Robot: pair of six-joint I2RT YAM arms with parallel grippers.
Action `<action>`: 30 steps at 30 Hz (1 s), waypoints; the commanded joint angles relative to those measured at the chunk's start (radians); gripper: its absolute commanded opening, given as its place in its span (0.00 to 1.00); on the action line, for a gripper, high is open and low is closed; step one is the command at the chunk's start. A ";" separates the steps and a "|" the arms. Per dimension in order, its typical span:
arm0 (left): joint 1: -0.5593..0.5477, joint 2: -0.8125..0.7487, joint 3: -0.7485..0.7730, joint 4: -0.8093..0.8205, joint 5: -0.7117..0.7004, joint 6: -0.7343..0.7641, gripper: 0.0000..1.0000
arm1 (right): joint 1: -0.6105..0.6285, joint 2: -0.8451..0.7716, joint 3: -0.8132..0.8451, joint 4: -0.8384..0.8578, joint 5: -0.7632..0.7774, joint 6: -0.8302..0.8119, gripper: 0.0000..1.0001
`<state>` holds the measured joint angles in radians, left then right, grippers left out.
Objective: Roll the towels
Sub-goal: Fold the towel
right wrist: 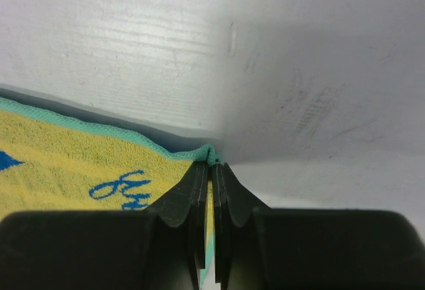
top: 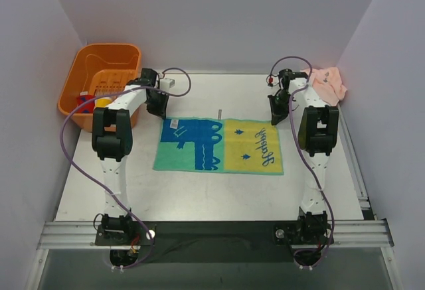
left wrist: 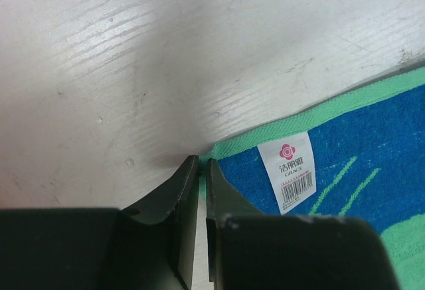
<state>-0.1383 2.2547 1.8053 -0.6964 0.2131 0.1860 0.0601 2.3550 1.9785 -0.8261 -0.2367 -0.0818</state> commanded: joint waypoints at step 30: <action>0.134 -0.525 -0.543 -0.006 0.309 0.282 0.00 | -0.057 -0.482 -0.582 0.014 -0.081 -0.222 0.00</action>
<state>-0.0158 1.7489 1.3041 -0.7170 0.5312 0.4171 0.0051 1.8889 1.4399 -0.8005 -0.3607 -0.2886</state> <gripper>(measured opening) 0.165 0.043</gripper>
